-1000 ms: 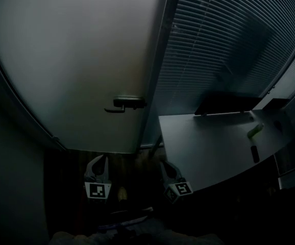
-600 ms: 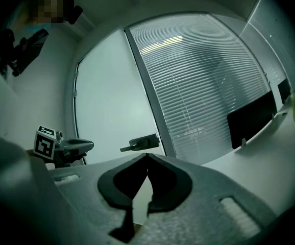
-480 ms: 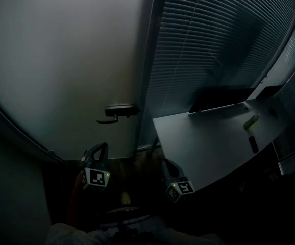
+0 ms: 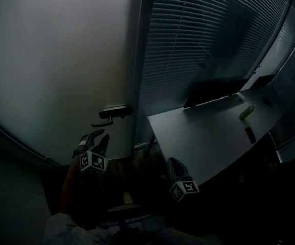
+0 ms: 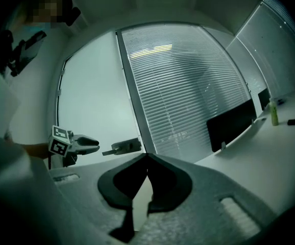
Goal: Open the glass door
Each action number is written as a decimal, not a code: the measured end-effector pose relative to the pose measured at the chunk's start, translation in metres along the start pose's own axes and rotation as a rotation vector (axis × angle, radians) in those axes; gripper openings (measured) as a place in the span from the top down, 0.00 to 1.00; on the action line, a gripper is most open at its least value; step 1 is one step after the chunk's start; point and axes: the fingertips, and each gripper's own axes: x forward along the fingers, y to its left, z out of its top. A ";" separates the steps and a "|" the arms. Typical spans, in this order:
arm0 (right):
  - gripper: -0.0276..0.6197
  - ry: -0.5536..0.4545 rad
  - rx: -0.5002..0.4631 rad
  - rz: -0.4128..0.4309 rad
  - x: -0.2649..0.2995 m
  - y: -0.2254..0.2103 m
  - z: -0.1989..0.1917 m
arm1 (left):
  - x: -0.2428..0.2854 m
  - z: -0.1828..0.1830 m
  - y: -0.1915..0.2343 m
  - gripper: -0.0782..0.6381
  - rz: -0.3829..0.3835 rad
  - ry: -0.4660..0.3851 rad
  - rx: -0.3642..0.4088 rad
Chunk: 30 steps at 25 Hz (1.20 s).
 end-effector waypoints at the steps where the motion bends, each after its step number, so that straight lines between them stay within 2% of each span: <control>1: 0.95 -0.002 0.001 -0.009 -0.001 -0.002 -0.001 | 0.006 -0.003 0.001 0.73 -0.011 0.007 0.016; 10: 0.95 -0.022 0.008 -0.072 0.001 -0.026 -0.025 | 0.063 -0.050 -0.003 0.63 -0.121 0.097 0.116; 22: 0.95 -0.014 0.031 -0.123 -0.009 -0.021 -0.011 | 0.076 -0.067 0.008 0.61 -0.229 0.194 0.225; 30: 0.95 -0.010 0.048 -0.158 -0.009 -0.026 -0.019 | 0.094 -0.076 0.001 0.63 -0.297 0.217 0.276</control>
